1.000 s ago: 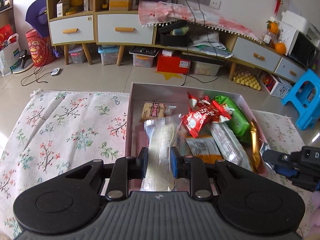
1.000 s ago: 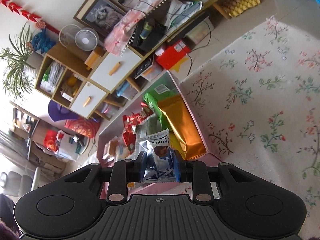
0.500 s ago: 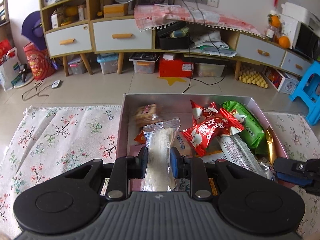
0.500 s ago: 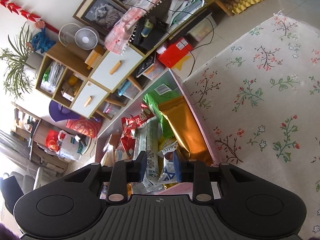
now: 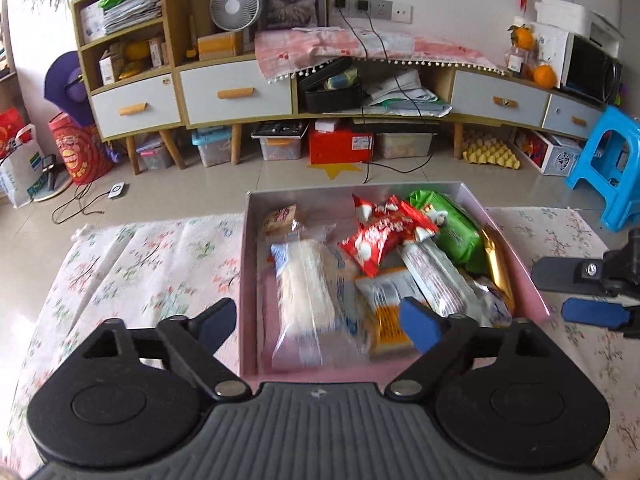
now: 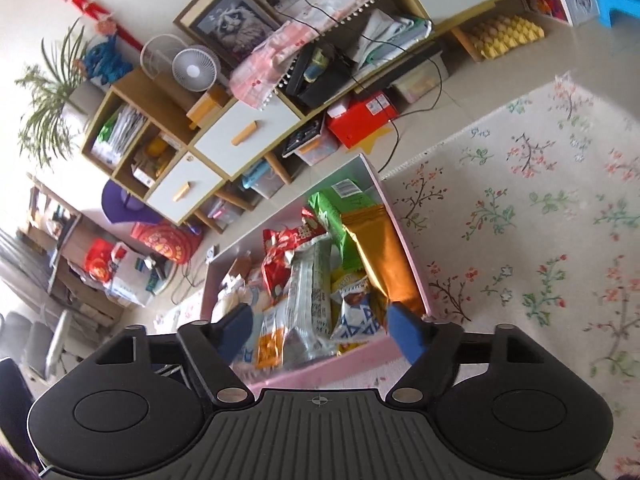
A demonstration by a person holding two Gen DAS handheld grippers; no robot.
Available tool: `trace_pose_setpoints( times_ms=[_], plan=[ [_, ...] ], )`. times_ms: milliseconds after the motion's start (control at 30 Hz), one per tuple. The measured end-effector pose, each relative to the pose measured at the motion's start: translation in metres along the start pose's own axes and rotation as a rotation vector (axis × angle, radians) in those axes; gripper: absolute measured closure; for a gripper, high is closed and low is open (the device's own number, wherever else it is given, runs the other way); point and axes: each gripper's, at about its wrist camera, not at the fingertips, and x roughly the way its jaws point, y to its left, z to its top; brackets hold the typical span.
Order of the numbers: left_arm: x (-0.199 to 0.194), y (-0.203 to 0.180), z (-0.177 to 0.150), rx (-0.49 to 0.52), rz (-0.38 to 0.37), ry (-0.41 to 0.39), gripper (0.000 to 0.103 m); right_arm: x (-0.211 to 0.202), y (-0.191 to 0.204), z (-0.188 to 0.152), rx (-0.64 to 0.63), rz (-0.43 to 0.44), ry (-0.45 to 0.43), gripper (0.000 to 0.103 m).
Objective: Organize snacks
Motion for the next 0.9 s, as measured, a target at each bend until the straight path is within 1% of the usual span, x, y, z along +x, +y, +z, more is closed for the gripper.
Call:
trace_pose_setpoints(
  times_ms=[67,100,200,500,567,733,833,900],
  plan=[
    [-0.009,-0.003,-0.005,-0.002,0.014,0.010,0.009,-0.009,0.007,-0.002,-0.030,-0.027,0.004,0.019],
    [-0.014,-0.004,-0.007,-0.006,0.019,0.013,0.006,-0.014,0.011,-0.003,-0.051,-0.047,0.006,0.018],
    [-0.028,-0.008,-0.015,-0.022,0.032,0.029,0.001,-0.029,0.022,-0.012,-0.116,-0.100,0.007,0.015],
    [-0.068,-0.015,-0.042,-0.049,0.076,0.082,0.000,-0.066,0.040,-0.047,-0.255,-0.242,0.037,0.013],
    [-0.074,-0.016,-0.048,-0.051,0.090,0.094,0.000,-0.075,0.044,-0.057,-0.291,-0.255,0.033,0.006],
    [-0.083,-0.015,-0.065,-0.076,0.102,0.110,0.000,-0.090,0.048,-0.080,-0.344,-0.258,0.037,0.004],
    [-0.088,-0.014,-0.072,-0.092,0.123,0.111,0.000,-0.094,0.046,-0.096,-0.397,-0.296,0.019,0.003],
    [-0.093,-0.016,-0.076,-0.088,0.122,0.107,0.000,-0.095,0.043,-0.100,-0.402,-0.316,0.038,0.003]
  ],
)
